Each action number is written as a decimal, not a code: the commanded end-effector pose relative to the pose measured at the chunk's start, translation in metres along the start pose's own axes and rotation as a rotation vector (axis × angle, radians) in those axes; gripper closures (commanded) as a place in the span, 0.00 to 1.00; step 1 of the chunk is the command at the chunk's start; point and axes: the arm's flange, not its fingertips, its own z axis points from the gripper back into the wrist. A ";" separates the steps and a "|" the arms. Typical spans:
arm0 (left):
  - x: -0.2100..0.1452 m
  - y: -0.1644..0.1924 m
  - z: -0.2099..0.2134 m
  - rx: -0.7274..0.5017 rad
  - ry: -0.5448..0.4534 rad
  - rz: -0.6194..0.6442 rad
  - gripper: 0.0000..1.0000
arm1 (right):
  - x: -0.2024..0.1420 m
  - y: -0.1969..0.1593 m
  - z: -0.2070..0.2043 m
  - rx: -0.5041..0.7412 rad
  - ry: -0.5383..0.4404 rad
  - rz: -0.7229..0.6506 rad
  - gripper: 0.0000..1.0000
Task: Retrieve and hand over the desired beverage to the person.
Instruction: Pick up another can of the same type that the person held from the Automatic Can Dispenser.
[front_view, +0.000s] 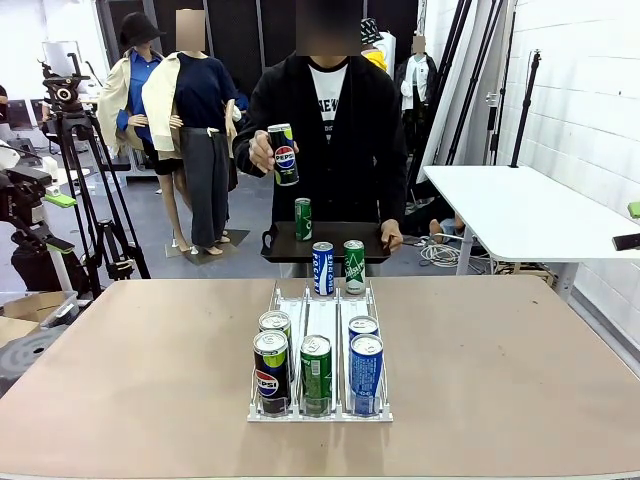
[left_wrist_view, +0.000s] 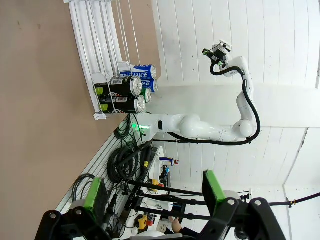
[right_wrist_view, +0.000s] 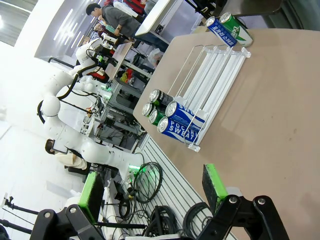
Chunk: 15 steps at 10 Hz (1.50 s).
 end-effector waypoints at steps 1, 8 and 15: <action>-0.003 -0.003 0.001 -0.001 0.005 0.003 0.00 | -0.002 0.000 -0.003 -0.010 -0.008 0.004 0.00; -0.003 -0.003 0.001 -0.001 0.005 0.003 0.00 | -0.002 0.000 -0.003 -0.010 -0.008 0.004 0.00; -0.003 -0.003 0.001 -0.001 0.005 0.003 0.00 | -0.002 0.000 -0.003 -0.010 -0.008 0.004 0.00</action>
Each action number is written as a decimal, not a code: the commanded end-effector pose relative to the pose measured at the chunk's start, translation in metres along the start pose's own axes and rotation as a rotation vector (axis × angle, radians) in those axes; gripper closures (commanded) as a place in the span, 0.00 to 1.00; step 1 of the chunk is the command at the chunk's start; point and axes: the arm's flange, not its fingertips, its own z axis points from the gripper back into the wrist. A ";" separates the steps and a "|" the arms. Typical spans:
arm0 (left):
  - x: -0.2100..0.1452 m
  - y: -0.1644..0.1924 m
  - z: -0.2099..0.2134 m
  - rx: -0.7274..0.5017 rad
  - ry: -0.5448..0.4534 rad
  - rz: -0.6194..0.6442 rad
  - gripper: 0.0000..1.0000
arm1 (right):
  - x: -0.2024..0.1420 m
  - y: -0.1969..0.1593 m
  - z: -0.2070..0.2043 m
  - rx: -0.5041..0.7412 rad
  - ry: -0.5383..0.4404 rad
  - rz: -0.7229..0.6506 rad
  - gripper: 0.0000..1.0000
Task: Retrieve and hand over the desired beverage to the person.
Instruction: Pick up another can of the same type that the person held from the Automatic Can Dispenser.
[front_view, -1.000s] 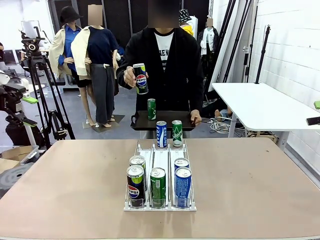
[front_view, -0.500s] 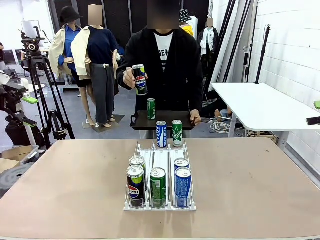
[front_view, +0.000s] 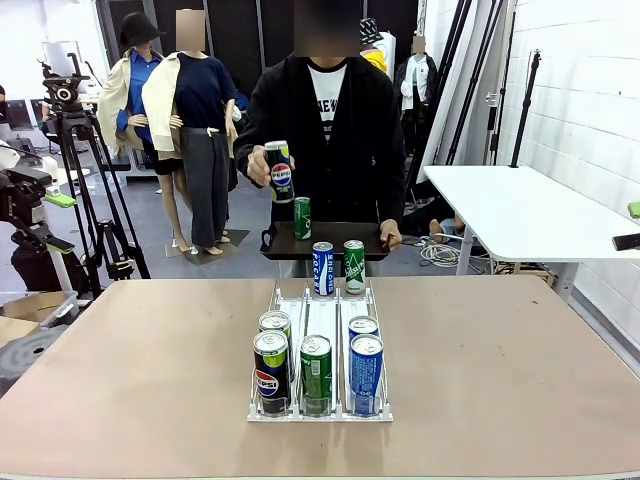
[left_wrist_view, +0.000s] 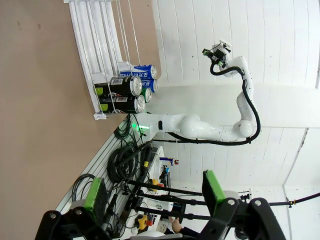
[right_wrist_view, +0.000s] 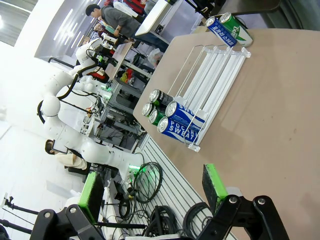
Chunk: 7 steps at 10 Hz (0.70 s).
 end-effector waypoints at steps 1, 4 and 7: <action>-0.003 -0.003 0.001 -0.001 0.005 0.003 0.00 | -0.002 0.000 -0.003 -0.010 -0.008 0.004 0.00; -0.003 -0.003 0.001 -0.001 0.005 0.003 0.00 | -0.002 0.000 -0.003 -0.010 -0.008 0.004 0.00; -0.003 -0.003 0.001 -0.001 0.005 0.003 0.00 | -0.002 0.000 -0.003 -0.010 -0.008 0.004 0.00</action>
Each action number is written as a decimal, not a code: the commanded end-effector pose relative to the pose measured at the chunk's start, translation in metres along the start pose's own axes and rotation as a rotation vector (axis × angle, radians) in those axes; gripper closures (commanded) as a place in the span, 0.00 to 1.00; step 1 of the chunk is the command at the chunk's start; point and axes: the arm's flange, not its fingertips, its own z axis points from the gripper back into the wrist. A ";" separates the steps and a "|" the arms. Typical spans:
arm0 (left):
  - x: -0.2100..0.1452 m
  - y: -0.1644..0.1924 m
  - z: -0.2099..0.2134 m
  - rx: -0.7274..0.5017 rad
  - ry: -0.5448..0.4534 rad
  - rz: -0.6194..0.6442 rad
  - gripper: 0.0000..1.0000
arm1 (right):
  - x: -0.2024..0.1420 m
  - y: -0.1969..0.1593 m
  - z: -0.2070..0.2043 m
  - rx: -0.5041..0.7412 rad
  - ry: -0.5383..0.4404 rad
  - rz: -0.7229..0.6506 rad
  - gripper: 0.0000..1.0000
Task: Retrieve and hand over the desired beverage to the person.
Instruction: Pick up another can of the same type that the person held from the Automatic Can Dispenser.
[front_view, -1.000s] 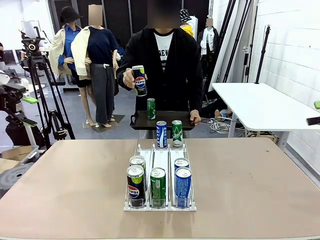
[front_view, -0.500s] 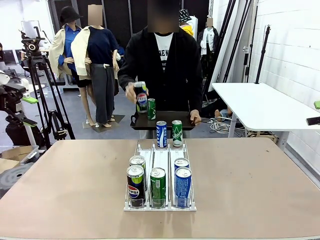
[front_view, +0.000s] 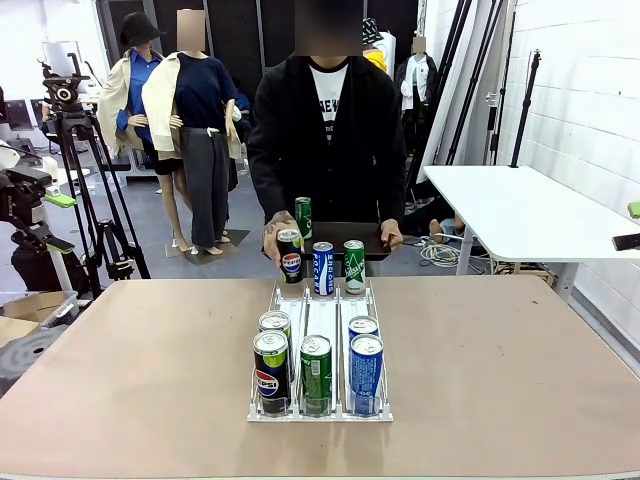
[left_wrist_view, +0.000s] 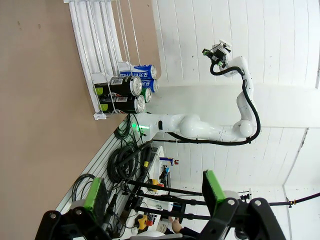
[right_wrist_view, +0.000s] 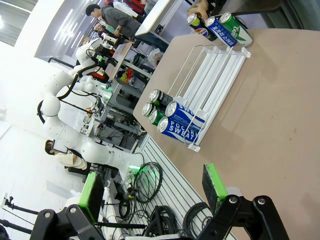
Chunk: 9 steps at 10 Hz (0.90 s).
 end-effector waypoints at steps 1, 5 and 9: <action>-0.003 -0.003 0.001 -0.001 0.005 0.003 0.00 | -0.002 0.000 -0.003 -0.010 -0.008 0.004 0.00; -0.002 0.000 0.003 -0.009 -0.015 -0.002 0.00 | -0.002 0.000 -0.003 -0.010 -0.008 0.004 0.00; -0.010 0.001 0.011 -0.017 -0.045 -0.011 0.00 | -0.002 0.000 -0.003 -0.010 -0.008 0.004 0.00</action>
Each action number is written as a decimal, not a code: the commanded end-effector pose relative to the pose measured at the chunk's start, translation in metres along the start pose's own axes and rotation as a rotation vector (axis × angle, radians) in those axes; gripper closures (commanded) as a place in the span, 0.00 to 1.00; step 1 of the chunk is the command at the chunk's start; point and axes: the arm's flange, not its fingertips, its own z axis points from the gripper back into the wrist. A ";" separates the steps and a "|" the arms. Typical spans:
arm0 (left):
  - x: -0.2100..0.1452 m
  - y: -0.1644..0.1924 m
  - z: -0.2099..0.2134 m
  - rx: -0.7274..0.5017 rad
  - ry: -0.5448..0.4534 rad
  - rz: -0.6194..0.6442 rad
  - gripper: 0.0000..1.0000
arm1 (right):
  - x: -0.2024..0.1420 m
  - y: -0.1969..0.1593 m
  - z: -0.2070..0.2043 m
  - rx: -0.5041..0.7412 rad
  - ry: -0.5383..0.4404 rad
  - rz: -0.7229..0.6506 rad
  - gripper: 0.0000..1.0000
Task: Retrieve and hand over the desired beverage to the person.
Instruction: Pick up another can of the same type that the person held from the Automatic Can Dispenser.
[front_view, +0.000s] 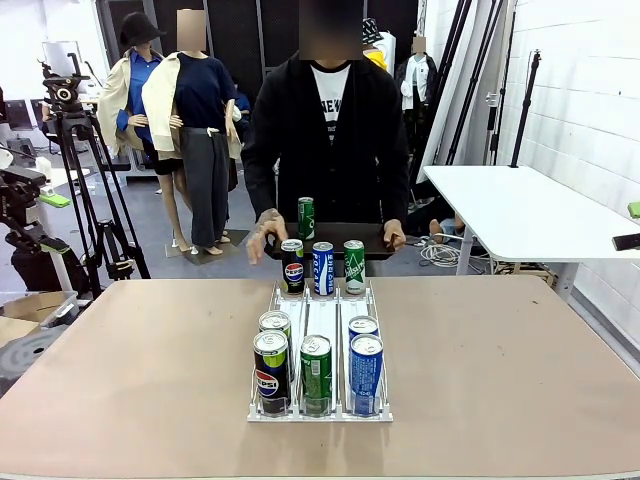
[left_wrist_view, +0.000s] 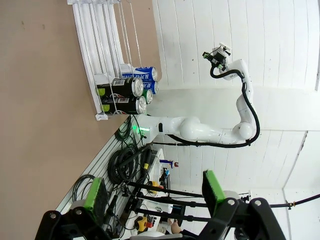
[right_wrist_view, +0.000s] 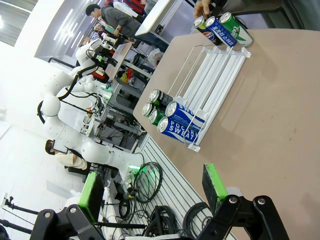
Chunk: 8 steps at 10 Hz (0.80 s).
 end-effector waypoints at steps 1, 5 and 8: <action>-0.009 -0.002 0.006 -0.021 -0.050 -0.022 0.00 | -0.002 0.000 -0.003 -0.011 -0.008 0.004 0.00; -0.023 -0.001 0.009 -0.074 -0.119 -0.076 0.00 | -0.002 0.000 -0.003 -0.011 -0.008 0.004 0.00; -0.036 0.006 0.010 -0.094 -0.162 -0.093 0.00 | -0.002 0.000 -0.003 -0.011 -0.008 0.004 0.00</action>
